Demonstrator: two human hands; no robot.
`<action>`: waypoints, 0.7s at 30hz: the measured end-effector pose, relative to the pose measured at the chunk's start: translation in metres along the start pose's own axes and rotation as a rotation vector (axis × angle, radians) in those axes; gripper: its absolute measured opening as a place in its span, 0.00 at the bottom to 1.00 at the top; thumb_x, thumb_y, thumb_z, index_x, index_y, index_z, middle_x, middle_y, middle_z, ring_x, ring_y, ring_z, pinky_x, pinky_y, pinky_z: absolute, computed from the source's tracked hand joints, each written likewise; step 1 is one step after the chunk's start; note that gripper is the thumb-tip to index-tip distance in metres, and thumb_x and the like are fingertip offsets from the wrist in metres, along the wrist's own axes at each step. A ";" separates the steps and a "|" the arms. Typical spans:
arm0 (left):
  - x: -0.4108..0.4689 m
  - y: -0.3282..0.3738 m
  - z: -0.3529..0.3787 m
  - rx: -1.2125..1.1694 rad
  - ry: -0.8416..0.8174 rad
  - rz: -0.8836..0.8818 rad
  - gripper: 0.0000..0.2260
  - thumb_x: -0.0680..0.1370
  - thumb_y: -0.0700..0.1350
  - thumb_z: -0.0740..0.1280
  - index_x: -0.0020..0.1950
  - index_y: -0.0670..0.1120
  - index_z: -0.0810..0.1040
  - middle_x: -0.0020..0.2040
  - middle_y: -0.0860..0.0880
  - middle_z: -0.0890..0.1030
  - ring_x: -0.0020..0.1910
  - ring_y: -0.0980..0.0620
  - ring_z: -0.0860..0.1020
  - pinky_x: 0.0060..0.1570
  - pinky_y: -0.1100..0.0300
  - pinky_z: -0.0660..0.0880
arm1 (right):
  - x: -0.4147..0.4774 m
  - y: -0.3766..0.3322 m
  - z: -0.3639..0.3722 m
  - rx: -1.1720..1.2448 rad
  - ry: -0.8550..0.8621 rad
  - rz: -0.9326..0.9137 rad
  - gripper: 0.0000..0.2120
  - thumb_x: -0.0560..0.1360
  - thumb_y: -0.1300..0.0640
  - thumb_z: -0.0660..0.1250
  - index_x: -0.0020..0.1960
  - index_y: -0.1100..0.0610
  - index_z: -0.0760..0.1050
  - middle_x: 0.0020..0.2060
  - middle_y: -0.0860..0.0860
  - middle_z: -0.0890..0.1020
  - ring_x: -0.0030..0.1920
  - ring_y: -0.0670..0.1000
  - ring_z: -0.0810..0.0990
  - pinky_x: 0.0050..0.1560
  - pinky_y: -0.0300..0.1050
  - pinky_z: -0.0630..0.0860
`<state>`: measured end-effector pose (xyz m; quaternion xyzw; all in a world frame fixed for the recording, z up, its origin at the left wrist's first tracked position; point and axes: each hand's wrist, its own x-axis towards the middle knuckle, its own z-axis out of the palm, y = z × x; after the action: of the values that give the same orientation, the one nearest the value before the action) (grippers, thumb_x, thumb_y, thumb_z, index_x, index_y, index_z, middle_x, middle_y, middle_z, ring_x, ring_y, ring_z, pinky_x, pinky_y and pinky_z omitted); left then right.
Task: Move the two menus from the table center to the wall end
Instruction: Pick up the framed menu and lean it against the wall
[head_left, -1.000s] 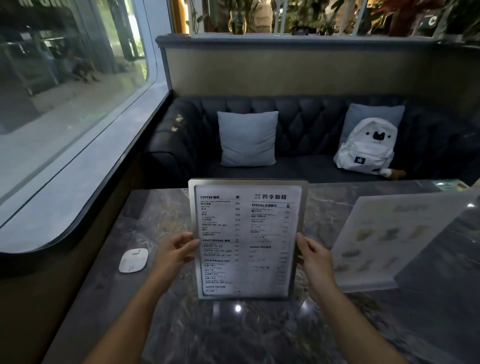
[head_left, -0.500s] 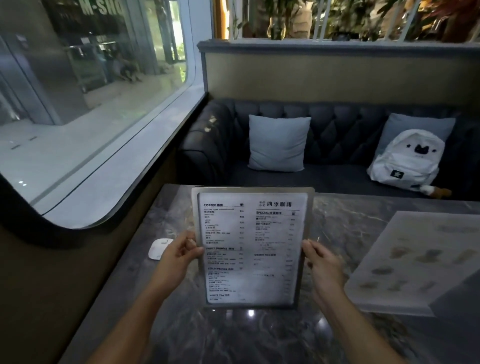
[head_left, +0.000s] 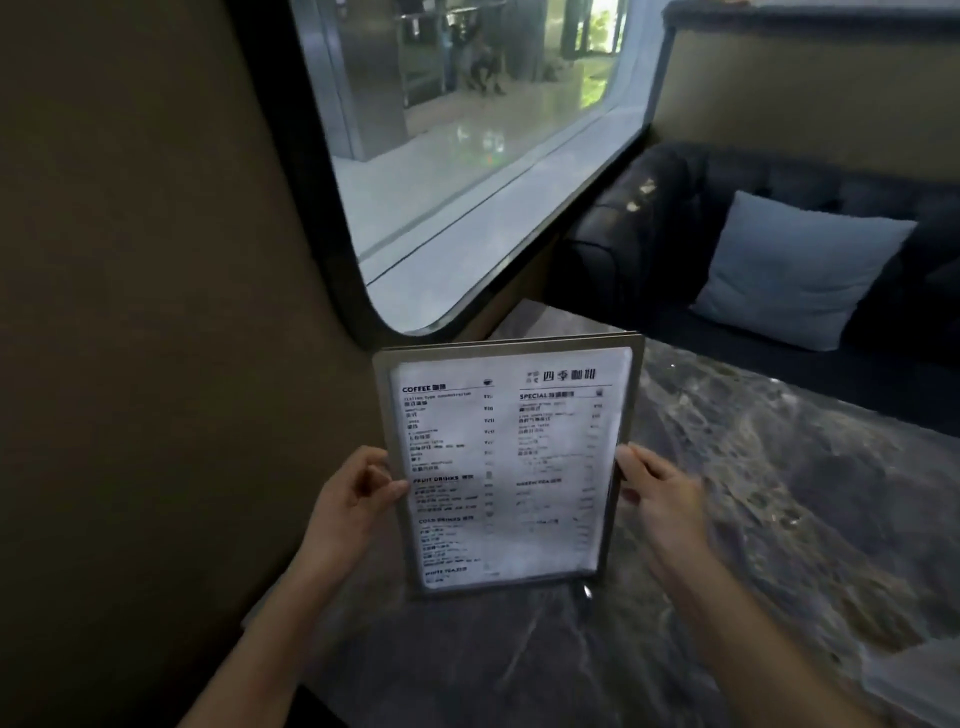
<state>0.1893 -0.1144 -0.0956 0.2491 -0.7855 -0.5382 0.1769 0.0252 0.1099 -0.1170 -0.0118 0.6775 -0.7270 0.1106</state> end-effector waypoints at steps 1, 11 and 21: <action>-0.007 -0.003 -0.008 0.003 0.026 -0.017 0.03 0.73 0.35 0.66 0.45 0.39 0.74 0.35 0.39 0.71 0.35 0.49 0.70 0.36 0.67 0.71 | -0.001 0.002 0.009 -0.002 -0.018 0.013 0.07 0.72 0.60 0.68 0.38 0.51 0.83 0.28 0.41 0.84 0.29 0.38 0.80 0.26 0.29 0.73; -0.074 -0.029 -0.053 0.046 0.279 -0.163 0.17 0.73 0.39 0.68 0.38 0.63 0.75 0.36 0.50 0.75 0.35 0.58 0.75 0.38 0.62 0.71 | -0.022 0.010 0.067 0.072 -0.235 0.102 0.05 0.72 0.62 0.67 0.46 0.58 0.81 0.34 0.48 0.86 0.32 0.44 0.80 0.33 0.35 0.77; -0.117 -0.024 -0.039 -0.156 0.422 -0.175 0.08 0.74 0.36 0.65 0.43 0.49 0.75 0.37 0.52 0.80 0.40 0.55 0.80 0.37 0.63 0.77 | -0.025 0.008 0.078 -0.089 -0.403 -0.001 0.08 0.73 0.61 0.66 0.52 0.59 0.79 0.40 0.47 0.83 0.38 0.42 0.82 0.39 0.33 0.79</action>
<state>0.3103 -0.0833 -0.1057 0.4088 -0.6626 -0.5465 0.3085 0.0634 0.0374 -0.1155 -0.1624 0.6731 -0.6794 0.2430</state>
